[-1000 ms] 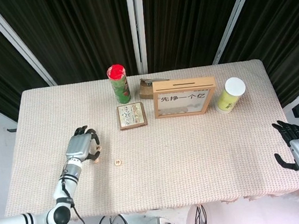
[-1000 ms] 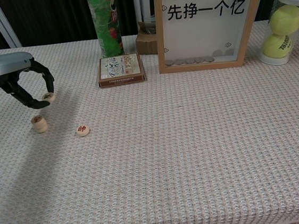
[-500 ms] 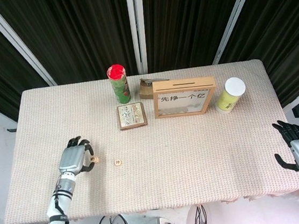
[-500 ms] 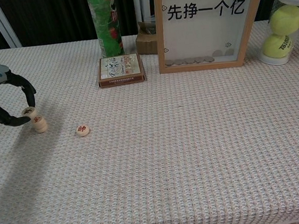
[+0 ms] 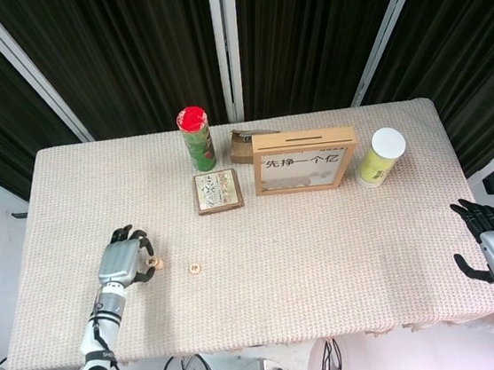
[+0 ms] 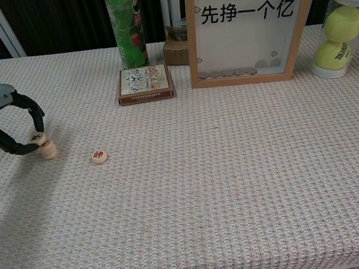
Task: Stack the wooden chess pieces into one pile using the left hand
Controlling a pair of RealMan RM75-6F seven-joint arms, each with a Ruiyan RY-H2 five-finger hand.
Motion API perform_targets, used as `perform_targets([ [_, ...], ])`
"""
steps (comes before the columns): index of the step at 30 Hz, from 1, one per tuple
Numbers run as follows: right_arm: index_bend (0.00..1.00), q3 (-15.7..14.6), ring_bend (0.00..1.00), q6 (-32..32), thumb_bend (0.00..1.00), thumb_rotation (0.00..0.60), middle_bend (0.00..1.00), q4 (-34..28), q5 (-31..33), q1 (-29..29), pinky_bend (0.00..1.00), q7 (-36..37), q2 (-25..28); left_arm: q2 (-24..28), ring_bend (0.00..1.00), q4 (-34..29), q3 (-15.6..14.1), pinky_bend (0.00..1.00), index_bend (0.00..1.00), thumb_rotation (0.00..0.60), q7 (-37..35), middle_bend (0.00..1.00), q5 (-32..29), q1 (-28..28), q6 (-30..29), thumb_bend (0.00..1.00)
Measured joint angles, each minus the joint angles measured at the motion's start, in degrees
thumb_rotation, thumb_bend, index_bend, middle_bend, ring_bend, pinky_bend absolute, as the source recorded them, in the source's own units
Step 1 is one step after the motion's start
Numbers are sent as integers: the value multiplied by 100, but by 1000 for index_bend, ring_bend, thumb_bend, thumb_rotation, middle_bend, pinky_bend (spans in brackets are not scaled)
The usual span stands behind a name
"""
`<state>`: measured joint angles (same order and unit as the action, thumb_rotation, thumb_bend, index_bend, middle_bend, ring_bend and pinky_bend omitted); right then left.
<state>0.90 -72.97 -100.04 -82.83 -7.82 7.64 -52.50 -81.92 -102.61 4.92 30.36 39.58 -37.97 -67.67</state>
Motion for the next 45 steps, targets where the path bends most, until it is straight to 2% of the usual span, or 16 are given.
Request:
perform_targets([
  [32, 0, 2, 0, 11, 337, 600, 0, -12, 24, -1, 0, -35, -2, -88, 0, 110, 89, 9, 482, 600, 24, 190, 132, 96, 146, 309],
  [45, 0, 0, 0, 32, 337, 600, 0, -17, 35, -9, 0, -51, 2, -81, 0, 132, 110, 12, 436, 600, -28, 189, 185, 124, 199, 310],
])
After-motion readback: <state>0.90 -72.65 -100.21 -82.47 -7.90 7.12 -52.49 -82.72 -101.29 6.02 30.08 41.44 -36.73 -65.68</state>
